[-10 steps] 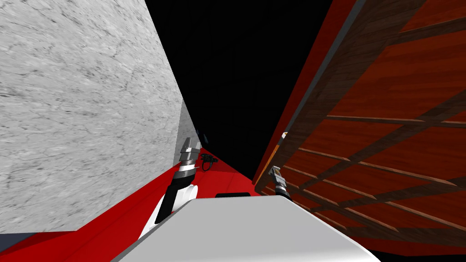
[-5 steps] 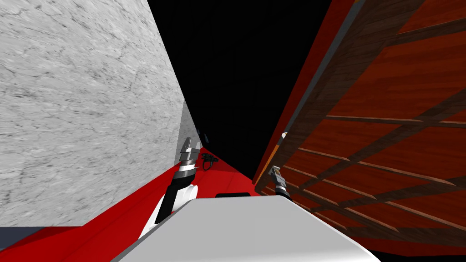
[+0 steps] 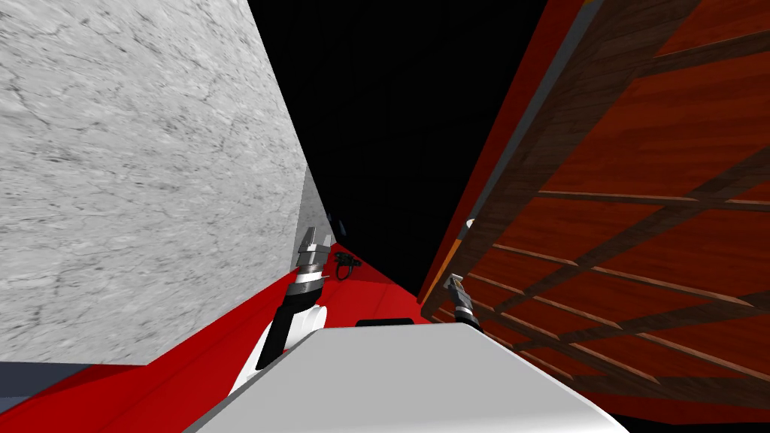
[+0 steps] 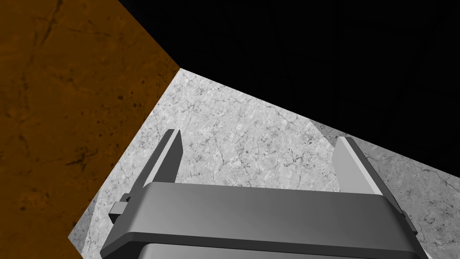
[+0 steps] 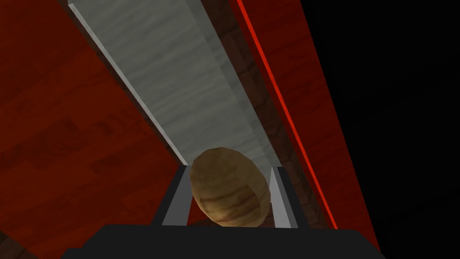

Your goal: Pull the door open

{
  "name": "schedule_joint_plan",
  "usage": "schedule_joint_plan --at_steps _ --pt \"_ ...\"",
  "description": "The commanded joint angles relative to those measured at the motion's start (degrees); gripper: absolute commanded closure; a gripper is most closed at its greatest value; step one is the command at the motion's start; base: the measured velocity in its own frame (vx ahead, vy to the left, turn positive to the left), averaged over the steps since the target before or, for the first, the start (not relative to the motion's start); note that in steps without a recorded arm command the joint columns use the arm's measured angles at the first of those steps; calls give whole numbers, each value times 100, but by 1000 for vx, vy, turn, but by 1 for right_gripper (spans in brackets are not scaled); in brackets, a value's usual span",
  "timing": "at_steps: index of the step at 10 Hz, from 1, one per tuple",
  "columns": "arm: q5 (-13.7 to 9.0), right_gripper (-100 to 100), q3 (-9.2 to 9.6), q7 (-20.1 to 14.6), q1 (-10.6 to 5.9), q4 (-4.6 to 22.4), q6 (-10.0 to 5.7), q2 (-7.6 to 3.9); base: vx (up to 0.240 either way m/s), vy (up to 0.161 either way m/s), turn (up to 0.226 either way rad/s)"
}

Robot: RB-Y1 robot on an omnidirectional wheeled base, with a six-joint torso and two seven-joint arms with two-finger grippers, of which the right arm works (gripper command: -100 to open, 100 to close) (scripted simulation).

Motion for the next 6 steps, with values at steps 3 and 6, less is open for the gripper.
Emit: schedule_joint_plan --at_steps 3,6 --pt "-5 100 7 -481 -23 34 -2 11 -24 -2 21" --pt "-9 100 3 -913 -43 58 -6 9 -26 -1 22"
